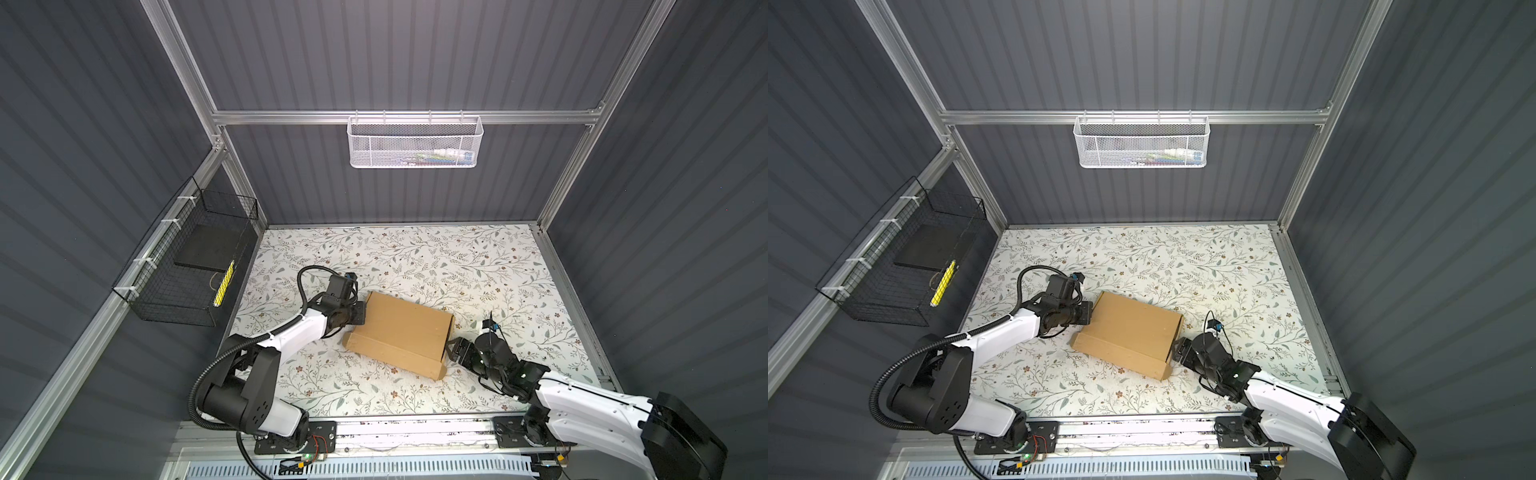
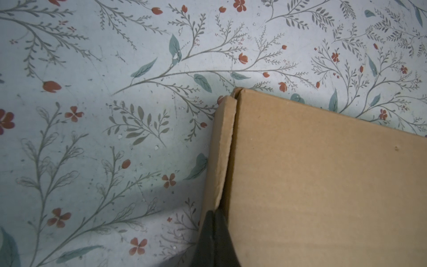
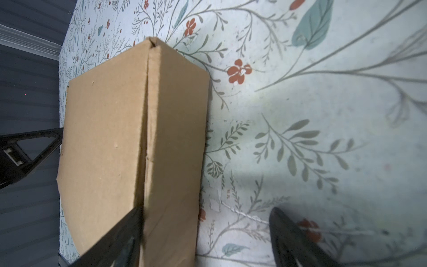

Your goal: Fold the paper box

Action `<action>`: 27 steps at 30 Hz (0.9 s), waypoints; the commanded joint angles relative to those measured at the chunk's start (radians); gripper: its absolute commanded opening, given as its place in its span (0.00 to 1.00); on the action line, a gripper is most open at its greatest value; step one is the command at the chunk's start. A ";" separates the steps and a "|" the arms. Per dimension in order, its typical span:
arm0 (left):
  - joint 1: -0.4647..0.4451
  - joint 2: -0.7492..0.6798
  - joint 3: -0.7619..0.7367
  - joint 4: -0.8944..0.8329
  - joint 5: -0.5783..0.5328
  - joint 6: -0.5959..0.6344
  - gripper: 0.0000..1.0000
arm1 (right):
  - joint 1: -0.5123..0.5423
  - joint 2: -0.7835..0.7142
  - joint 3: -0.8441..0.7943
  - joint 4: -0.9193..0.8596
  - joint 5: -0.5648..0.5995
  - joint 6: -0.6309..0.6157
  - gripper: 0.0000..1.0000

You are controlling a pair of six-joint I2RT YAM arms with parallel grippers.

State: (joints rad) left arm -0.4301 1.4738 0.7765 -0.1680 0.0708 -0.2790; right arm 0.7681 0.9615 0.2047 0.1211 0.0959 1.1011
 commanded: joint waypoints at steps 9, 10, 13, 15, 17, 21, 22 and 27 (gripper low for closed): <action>-0.011 0.032 -0.057 -0.049 0.060 -0.034 0.00 | 0.035 -0.173 0.025 -0.068 0.028 0.030 0.86; -0.009 0.034 -0.060 -0.046 0.062 -0.036 0.00 | 0.037 -0.193 0.024 -0.086 0.036 0.033 0.86; -0.010 0.036 -0.061 -0.038 0.067 -0.037 0.00 | 0.039 -0.229 0.012 -0.092 0.049 0.041 0.87; -0.009 0.038 -0.062 -0.035 0.071 -0.038 0.00 | 0.039 -0.230 0.012 -0.087 0.047 0.046 0.87; -0.009 0.039 -0.066 -0.030 0.073 -0.040 0.00 | 0.042 -0.220 0.011 -0.067 0.042 0.050 0.87; -0.006 0.043 -0.066 -0.030 0.079 -0.040 0.00 | 0.049 -0.199 0.015 -0.043 0.038 0.057 0.87; -0.004 0.042 -0.066 -0.030 0.080 -0.040 0.00 | 0.053 -0.199 0.016 -0.046 0.040 0.060 0.87; 0.001 0.041 -0.066 -0.030 0.085 -0.039 0.00 | 0.069 -0.243 0.033 -0.129 0.060 0.064 0.87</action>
State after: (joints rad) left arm -0.4240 1.4757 0.7502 -0.1123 0.1040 -0.3038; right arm 0.8211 0.7414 0.2050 0.0292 0.1532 1.1606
